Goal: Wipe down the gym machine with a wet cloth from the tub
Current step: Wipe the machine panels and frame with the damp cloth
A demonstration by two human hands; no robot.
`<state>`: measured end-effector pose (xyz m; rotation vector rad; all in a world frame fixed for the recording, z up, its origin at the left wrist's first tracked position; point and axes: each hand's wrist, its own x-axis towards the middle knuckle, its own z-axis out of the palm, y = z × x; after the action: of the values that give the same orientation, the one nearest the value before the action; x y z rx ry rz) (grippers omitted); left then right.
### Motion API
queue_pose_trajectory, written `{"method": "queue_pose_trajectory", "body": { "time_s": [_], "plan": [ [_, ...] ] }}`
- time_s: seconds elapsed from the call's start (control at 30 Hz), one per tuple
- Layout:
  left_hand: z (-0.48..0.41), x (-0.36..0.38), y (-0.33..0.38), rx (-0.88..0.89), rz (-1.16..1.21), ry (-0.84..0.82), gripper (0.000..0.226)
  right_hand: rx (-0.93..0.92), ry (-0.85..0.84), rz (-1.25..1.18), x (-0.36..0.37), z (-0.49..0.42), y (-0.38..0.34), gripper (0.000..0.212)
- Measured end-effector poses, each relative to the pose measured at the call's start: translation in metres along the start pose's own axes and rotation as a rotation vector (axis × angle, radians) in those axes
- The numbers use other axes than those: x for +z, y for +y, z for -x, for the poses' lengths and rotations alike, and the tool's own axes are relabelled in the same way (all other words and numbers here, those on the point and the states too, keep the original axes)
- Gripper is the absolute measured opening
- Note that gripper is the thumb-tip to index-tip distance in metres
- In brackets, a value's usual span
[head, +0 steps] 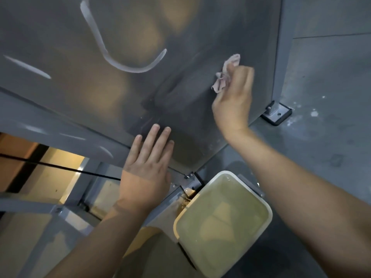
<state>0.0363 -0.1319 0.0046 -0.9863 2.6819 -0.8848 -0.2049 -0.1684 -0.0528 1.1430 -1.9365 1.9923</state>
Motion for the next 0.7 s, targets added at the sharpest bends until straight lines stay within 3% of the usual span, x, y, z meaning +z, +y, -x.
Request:
{"method": "queue_pose_trajectory", "body": {
  "time_s": [0.07,0.17,0.23,0.3,0.4,0.43,0.5,0.63,0.7],
  "plan": [
    [0.0,0.002,0.005,-0.025,0.023,0.01,0.063,-0.045,-0.067,0.002,0.011,0.025,-0.012,0.021],
    [0.0,0.005,0.01,-0.055,0.033,0.019,0.064,-0.349,-0.44,0.086,0.006,0.075,-0.018,0.021],
    [0.0,0.006,0.01,-0.062,0.042,0.022,0.064,-0.388,-0.563,0.144,-0.006,0.065,-0.003,0.019],
    [0.001,0.008,0.009,-0.063,0.047,0.021,0.064,-0.26,-0.42,0.149,-0.015,0.032,0.013,0.021],
    [0.004,0.013,0.015,-0.09,0.049,0.035,0.065,0.028,-0.011,0.131,-0.014,0.002,0.018,0.015],
    [0.005,0.015,0.018,-0.108,0.06,0.039,0.066,0.038,0.002,0.108,-0.006,0.007,0.013,0.015],
    [0.007,0.022,0.027,-0.145,0.102,0.045,0.068,-0.047,-0.152,0.109,0.004,0.041,0.001,0.022],
    [0.013,0.035,0.038,-0.196,0.139,0.071,0.073,-0.381,-0.579,0.256,-0.008,0.091,0.007,0.015],
    [0.015,0.038,0.042,-0.228,0.172,0.073,0.075,-0.258,-0.542,0.229,-0.013,0.075,0.036,0.02]
  ]
}}
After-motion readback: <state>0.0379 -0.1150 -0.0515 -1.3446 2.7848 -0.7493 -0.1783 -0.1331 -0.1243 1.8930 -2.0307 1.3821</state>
